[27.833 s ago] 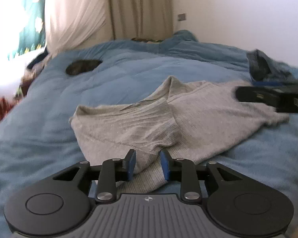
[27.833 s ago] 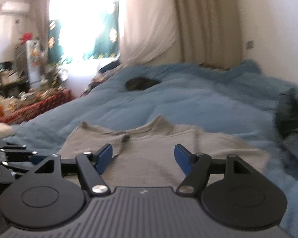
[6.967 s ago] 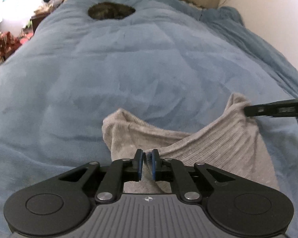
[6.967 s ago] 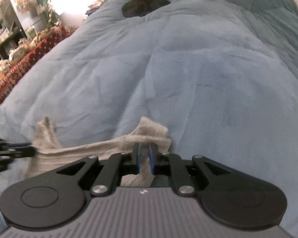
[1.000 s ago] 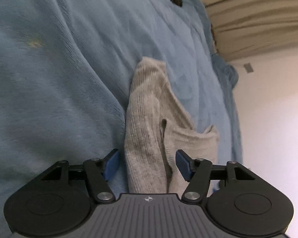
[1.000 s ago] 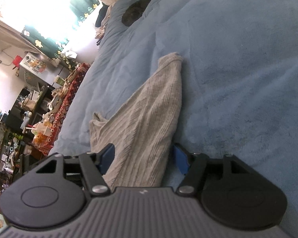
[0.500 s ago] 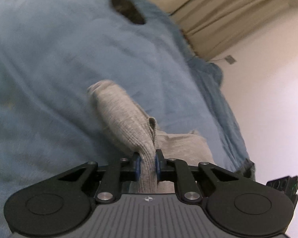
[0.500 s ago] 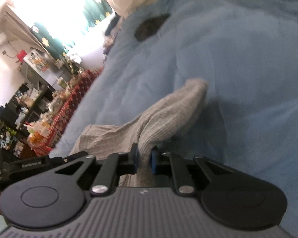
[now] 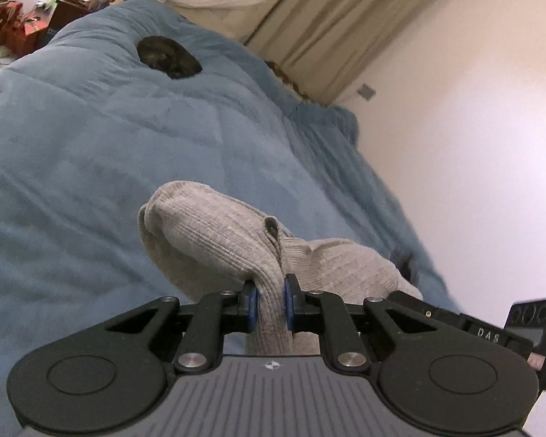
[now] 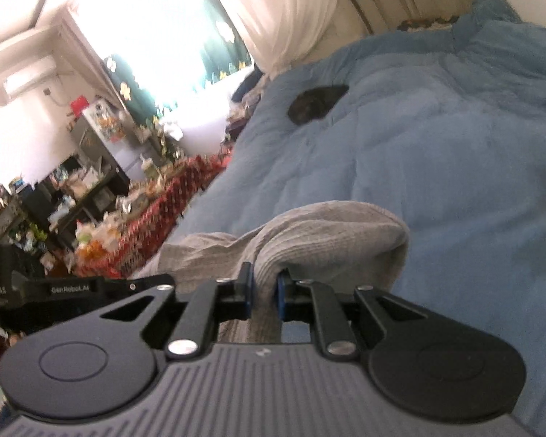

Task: Fold clothes
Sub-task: 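Grasp the sweater edge with both grippers and lift it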

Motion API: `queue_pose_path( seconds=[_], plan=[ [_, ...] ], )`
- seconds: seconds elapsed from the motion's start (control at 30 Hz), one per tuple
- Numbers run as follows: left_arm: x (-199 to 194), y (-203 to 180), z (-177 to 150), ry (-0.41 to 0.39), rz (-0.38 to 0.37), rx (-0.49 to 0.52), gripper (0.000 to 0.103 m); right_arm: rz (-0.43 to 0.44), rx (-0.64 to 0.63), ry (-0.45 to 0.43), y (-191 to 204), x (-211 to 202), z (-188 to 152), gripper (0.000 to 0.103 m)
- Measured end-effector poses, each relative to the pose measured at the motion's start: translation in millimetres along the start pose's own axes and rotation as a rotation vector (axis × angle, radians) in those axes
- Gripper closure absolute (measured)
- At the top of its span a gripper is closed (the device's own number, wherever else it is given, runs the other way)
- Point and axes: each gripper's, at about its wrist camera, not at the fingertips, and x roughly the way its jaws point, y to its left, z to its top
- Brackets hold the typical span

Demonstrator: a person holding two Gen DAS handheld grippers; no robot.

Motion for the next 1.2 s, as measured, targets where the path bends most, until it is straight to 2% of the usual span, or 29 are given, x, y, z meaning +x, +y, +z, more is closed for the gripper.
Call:
queue_pose_path(
  seconds=[0.2, 0.33, 0.43, 0.5, 0.53, 0.6, 0.7, 0.8, 0.93, 1.07, 1.13, 1.17, 1.2],
  plan=[
    [18.0, 36.9, -64.6, 0.1, 0.053, -0.034, 0.089, -0.072, -0.002, 0.161, -24.8, 15.2, -84.1, 0.089],
    [16.8, 51.4, -72.2, 0.107, 0.065, -0.067, 0.081, -0.109, 0.02, 0.194, -34.6, 19.0, -111.8, 0.079],
    [14.5, 60.9, -76.3, 0.109, 0.07, -0.09, 0.07, -0.109, 0.046, 0.164, -42.1, 9.7, -103.1, 0.068],
    [1.7, 58.0, -74.3, 0.083, 0.077, -0.072, 0.062, -0.11, 0.063, 0.144, -47.1, 3.6, -97.2, 0.053],
    [-4.9, 56.4, -71.5, 0.067, 0.078, -0.062, 0.058, -0.11, 0.071, 0.134, -49.6, 0.5, -94.3, 0.05],
    [-15.4, 56.4, -63.2, 0.037, 0.083, -0.046, 0.057, -0.112, 0.079, 0.099, -57.9, -8.8, -85.0, 0.038],
    [-21.1, 63.7, -43.8, 0.005, 0.109, -0.036, 0.055, -0.113, 0.117, 0.053, -75.5, -14.9, -58.2, 0.03],
    [-6.4, 77.0, -20.7, 0.011, 0.129, -0.052, 0.054, -0.115, 0.154, 0.016, -93.3, -18.0, -32.4, 0.031],
    [22.8, 99.0, -0.2, 0.063, 0.129, -0.111, 0.054, -0.138, 0.193, 0.101, -121.0, 22.2, -15.2, 0.041],
    [42.3, 121.2, 7.0, 0.132, 0.083, -0.186, 0.054, -0.107, 0.171, 0.19, -135.6, 57.8, -14.5, 0.051],
    [50.4, 128.4, 8.0, 0.151, 0.057, -0.215, 0.054, -0.099, 0.122, 0.206, -131.3, 66.9, -12.9, 0.072],
    [54.5, 131.7, 8.4, 0.159, 0.045, -0.228, 0.054, -0.102, 0.091, 0.21, -127.5, 69.8, -12.0, 0.086],
    [59.7, 134.4, 8.7, 0.17, 0.032, -0.241, 0.054, -0.115, 0.049, 0.203, -121.5, 68.7, -11.9, 0.088]
  ],
)
